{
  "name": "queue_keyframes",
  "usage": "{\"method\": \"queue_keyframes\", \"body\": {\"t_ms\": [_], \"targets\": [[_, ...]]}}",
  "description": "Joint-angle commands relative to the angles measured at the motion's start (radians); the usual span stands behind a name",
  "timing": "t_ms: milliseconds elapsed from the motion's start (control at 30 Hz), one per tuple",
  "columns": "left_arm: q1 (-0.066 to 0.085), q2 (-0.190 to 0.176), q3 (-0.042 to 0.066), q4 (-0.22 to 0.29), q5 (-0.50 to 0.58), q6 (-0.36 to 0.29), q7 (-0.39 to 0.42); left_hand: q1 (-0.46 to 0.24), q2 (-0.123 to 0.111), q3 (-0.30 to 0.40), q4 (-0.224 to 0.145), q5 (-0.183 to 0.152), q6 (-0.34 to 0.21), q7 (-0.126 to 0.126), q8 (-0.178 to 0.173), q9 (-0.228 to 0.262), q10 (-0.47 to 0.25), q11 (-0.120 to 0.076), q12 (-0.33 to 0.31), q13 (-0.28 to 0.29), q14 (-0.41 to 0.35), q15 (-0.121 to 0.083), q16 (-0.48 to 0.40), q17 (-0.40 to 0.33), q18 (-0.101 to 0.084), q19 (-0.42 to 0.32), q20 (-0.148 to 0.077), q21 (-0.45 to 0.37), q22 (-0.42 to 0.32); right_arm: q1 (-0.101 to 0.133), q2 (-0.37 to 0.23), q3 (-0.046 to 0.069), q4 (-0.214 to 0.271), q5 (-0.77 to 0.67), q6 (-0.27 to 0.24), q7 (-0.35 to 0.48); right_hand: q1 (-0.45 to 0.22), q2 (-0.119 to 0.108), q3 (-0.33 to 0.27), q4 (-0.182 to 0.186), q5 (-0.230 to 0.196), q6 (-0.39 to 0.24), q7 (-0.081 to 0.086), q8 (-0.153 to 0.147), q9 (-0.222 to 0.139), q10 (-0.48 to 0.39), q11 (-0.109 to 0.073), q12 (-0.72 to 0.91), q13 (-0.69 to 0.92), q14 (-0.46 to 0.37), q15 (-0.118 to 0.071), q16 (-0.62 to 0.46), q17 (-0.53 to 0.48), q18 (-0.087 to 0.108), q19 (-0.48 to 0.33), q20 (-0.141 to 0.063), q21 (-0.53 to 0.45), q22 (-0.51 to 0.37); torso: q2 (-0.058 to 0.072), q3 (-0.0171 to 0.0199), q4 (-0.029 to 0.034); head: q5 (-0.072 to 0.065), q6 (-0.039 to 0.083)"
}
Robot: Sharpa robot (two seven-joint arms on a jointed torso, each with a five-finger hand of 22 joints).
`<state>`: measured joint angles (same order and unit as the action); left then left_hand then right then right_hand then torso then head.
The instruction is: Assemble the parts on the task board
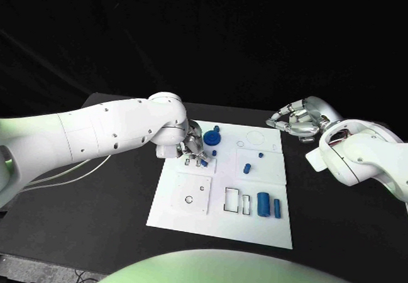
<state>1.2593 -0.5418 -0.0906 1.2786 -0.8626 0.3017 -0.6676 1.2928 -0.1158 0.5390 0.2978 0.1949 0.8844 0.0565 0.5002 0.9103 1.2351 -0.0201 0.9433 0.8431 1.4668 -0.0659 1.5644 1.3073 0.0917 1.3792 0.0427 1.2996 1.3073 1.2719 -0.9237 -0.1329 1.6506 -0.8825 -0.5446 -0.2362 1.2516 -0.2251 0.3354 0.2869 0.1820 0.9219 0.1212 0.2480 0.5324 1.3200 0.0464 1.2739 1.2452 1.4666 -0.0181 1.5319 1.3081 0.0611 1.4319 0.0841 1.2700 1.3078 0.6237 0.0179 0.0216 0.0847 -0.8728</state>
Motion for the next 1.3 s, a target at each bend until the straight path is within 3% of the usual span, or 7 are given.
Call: {"method": "queue_keyframes", "body": {"t_ms": [33,267,533,667,767,967,1300], "targets": [[0.0,-0.004,0.0,0.007,0.033,-0.024,0.011,-0.061,-0.029,0.175,-0.11,0.001,-0.007,-0.004,0.025,0.032,0.019,-0.001,0.0,0.008,0.103,-0.006,0.005,0.261,-0.02,0.002,-0.002,-0.005,0.092,-0.001,0.001,0.0,0.0,-0.003,0.013,0.0,-0.01,0.002,-0.006,0.0,0.005,-0.003,-0.001,0.005,0.001,-0.006,-0.004,-0.002,-0.001,0.082,-0.006,-0.004,0.18,0.006,-0.006,0.001,-0.007,0.16,0.0,0.0001,0.0,0.0,0.0],[0.0,-0.029,0.002,0.036,0.051,-0.047,0.011,-0.134,-0.043,0.246,-0.177,0.016,-0.007,-0.008,0.053,0.065,0.024,-0.003,-0.001,0.011,0.104,-0.008,0.006,0.262,-0.02,0.004,-0.003,-0.008,0.099,-0.001,-0.001,0.0,-0.002,-0.003,0.014,-0.001,-0.01,0.002,-0.006,0.0,0.006,-0.003,-0.001,0.006,0.002,-0.006,-0.004,-0.003,-0.002,0.081,-0.006,-0.005,0.179,0.006,-0.007,0.001,-0.009,0.159,0.001,0.0008,0.0016,0.0,0.0],[0.0,-0.058,0.006,0.065,0.054,-0.07,0.014,-0.176,-0.054,0.282,-0.24,0.086,-0.01,-0.008,0.067,0.086,0.028,-0.005,-0.004,0.012,0.104,-0.01,0.006,0.264,-0.02,0.005,-0.005,-0.011,0.104,-0.002,-0.001,-0.001,-0.005,-0.003,0.014,-0.002,-0.01,0.002,-0.006,0.0,0.006,-0.003,-0.001,0.006,0.002,-0.006,-0.004,-0.003,-0.002,0.081,-0.006,-0.005,0.179,0.006,-0.007,0.001,-0.009,0.159,0.0,0.0016,0.0026,0.006,0.0],[0.0,-0.068,0.003,0.074,0.034,-0.097,0.026,-0.185,-0.057,0.3,-0.283,0.15,-0.002,-0.007,0.08,0.1,0.042,-0.006,0.01,0.029,0.104,-0.011,0.006,0.264,-0.022,0.01,-0.007,-0.005,0.112,-0.004,-0.001,-0.001,-0.005,-0.003,0.014,-0.001,-0.011,0.002,-0.006,0.0,0.005,-0.003,-0.001,0.006,0.003,-0.006,-0.004,-0.003,-0.002,0.081,-0.006,-0.005,0.179,0.006,-0.007,0.001,-0.009,0.159,0.0,0.0013,0.002,0.008,0.0],[-0.002,-0.077,0.002,0.088,-0.01,-0.128,0.042,-0.187,-0.06,0.305,-0.299,0.177,0.005,-0.007,0.086,0.104,0.056,-0.007,0.028,0.049,0.104,-0.012,0.006,0.264,-0.023,0.015,-0.008,0.001,0.117,-0.004,-0.002,-0.001,-0.005,-0.003,0.013,-0.001,-0.011,0.002,-0.006,0.0,0.005,-0.003,-0.001,0.006,0.003,-0.006,-0.004,-0.003,-0.002,0.081,-0.006,-0.005,0.179,0.006,-0.007,0.001,-0.009,0.159,0.001,0.0003,0.0008,0.009,0.0],[-0.012,-0.092,0.002,0.115,-0.101,-0.18,0.073,-0.184,-0.061,0.309,-0.308,0.188,0.011,-0.008,0.089,0.106,0.065,-0.008,0.04,0.061,0.104,-0.014,0.006,0.264,-0.024,0.018,-0.009,0.005,0.121,-0.006,-0.003,-0.001,-0.005,-0.003,0.012,-0.001,-0.013,0.002,-0.007,0.001,0.005,-0.004,-0.001,0.006,0.003,-0.006,-0.004,-0.003,-0.002,0.081,-0.006,-0.005,0.179,0.006,-0.007,0.001,-0.009,0.159,0.001,-0.0011,0.0011,0.008,0.0],[-0.043,-0.123,0.001,0.169,-0.221,-0.283,0.12,-0.188,-0.075,0.326,-0.32,0.23,0.032,-0.012,0.098,0.109,0.09,-0.013,0.072,0.095,0.104,-0.019,0.006,0.264,-0.028,0.031,-0.013,0.023,0.134,-0.01,-0.006,-0.001,-0.004,-0.003,0.011,0.0,-0.014,0.002,-0.007,0.001,0.005,-0.004,-0.001,0.007,0.004,-0.006,-0.004,-0.003,-0.002,0.081,-0.006,-0.005,0.18,0.006,-0.007,0.001,-0.01,0.159,0.001,-0.0014,0.0012,0.008,0.0]]}}
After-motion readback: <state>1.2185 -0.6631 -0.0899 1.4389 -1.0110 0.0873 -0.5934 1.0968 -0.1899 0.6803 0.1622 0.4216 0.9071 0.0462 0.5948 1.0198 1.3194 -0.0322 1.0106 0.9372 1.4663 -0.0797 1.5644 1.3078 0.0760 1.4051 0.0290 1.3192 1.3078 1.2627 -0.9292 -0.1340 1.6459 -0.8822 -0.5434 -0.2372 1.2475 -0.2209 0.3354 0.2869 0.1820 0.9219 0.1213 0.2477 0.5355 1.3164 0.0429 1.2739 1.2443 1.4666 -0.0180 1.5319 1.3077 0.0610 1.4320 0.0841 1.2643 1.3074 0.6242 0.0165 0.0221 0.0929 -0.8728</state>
